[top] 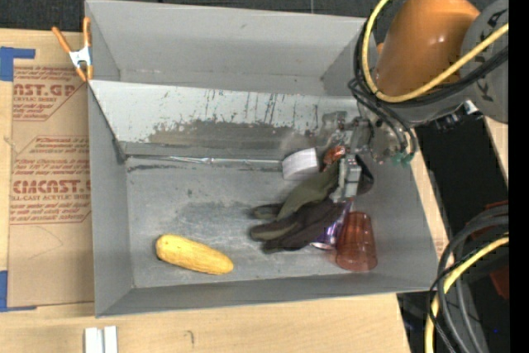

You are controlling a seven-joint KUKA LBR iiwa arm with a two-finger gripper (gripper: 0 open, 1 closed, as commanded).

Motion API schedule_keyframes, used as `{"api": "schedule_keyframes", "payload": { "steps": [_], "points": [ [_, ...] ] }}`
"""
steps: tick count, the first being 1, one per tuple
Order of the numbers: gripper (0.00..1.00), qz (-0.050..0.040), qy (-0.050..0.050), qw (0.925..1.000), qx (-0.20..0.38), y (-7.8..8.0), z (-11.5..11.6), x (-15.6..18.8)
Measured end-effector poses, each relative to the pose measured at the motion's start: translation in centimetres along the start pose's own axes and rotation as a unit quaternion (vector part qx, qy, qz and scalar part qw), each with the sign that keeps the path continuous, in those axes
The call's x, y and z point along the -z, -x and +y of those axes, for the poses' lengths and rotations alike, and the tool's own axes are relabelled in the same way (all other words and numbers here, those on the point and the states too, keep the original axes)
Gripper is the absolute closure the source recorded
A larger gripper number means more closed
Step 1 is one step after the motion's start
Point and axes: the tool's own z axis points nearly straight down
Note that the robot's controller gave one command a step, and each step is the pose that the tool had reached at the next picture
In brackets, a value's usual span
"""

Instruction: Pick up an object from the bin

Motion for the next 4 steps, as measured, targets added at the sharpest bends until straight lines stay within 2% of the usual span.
{"api": "schedule_keyframes", "payload": {
  "steps": [1, 2, 3, 4],
  "points": [
    [0.00, -0.0040, 0.000, 1.0000, 0.000, 0.1, 0.0, 0.5],
    [0.00, -0.0067, -0.001, 0.9993, 0.038, 0.7, 1.2, -3.5],
    [0.00, -0.0044, 0.000, 0.9995, 0.032, -1.8, 2.7, -8.3],
    [1.00, -0.0023, 0.000, 0.9921, 0.125, -7.6, 3.1, -12.7]
  ]
}}
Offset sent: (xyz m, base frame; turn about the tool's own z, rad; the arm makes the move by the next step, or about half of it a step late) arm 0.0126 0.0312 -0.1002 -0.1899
